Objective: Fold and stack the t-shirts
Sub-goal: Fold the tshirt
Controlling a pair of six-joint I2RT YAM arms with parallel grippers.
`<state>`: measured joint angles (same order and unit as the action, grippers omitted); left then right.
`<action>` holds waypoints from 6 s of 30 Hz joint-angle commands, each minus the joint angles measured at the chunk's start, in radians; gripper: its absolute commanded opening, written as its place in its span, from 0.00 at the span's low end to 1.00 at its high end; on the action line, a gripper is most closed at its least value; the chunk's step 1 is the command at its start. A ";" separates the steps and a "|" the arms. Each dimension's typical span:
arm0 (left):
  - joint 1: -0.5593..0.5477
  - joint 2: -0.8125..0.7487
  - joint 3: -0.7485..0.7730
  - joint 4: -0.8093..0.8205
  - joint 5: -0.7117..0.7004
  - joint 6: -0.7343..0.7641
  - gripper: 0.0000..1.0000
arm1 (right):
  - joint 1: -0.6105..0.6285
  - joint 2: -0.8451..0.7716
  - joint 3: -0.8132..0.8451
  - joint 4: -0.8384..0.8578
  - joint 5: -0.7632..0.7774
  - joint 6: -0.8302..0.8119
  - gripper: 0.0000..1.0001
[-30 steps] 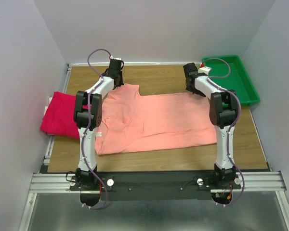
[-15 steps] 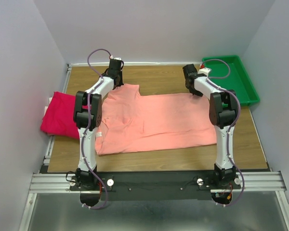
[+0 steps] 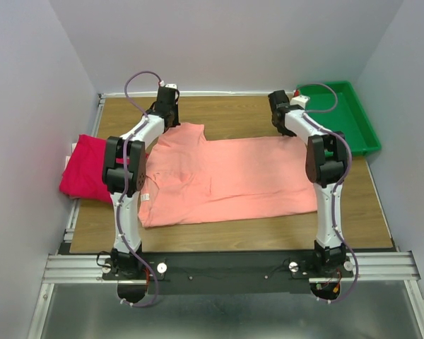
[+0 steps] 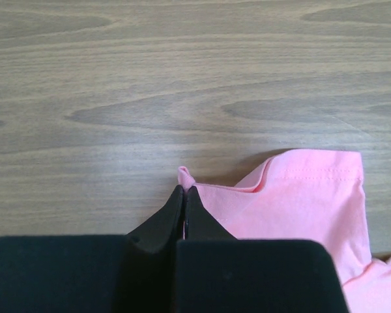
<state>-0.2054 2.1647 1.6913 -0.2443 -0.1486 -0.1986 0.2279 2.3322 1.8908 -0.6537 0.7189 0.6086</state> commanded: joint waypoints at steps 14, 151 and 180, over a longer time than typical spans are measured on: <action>-0.005 -0.051 -0.018 0.050 0.052 0.033 0.00 | 0.002 0.098 0.099 -0.020 0.005 0.017 0.41; -0.152 -1.665 -1.223 -0.098 -0.164 -0.750 0.98 | 0.048 -1.111 -1.047 0.025 -0.204 0.051 0.84; 0.049 -0.875 -1.262 0.522 0.244 -0.493 0.98 | 0.530 -0.151 -0.329 0.678 -1.498 -0.294 1.00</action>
<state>-0.1761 1.2648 0.4488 0.2226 0.0437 -0.7139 0.7094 2.1223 1.5024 0.0093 -0.6697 0.3328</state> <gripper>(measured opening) 0.983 0.997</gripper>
